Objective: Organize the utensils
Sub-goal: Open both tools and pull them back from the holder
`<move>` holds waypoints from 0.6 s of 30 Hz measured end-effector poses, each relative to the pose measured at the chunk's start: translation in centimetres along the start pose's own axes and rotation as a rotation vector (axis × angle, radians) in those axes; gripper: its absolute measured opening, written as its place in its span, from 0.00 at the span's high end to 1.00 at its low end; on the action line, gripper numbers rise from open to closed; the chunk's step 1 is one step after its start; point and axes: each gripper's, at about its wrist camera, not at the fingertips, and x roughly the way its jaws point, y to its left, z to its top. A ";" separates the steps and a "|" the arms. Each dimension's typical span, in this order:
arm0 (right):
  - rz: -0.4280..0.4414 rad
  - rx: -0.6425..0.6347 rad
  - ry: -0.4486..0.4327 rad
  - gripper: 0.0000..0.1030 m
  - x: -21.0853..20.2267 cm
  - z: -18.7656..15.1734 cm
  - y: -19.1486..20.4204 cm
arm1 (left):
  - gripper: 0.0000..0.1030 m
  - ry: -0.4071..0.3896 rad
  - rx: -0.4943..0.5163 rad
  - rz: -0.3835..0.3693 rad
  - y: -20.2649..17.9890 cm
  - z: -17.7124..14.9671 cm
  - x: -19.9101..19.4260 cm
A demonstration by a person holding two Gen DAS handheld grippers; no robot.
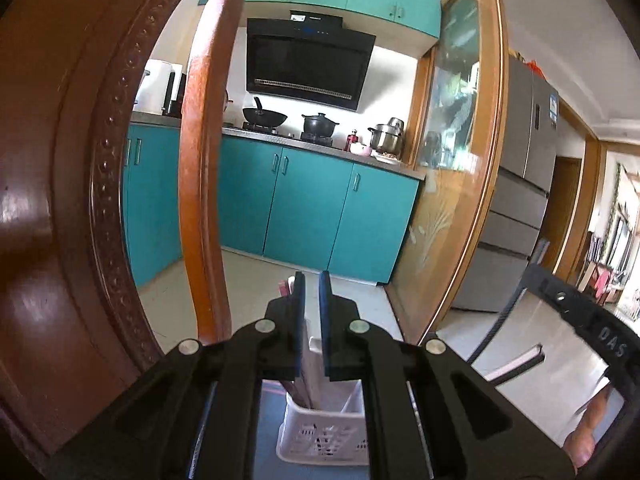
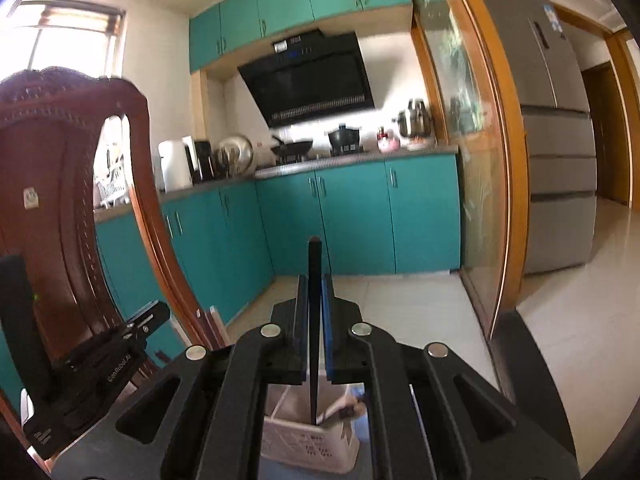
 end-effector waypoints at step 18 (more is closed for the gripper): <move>-0.128 -0.036 0.072 0.18 -12.1 -9.1 0.5 | 0.25 0.051 0.147 0.047 1.0 -8.4 -10.3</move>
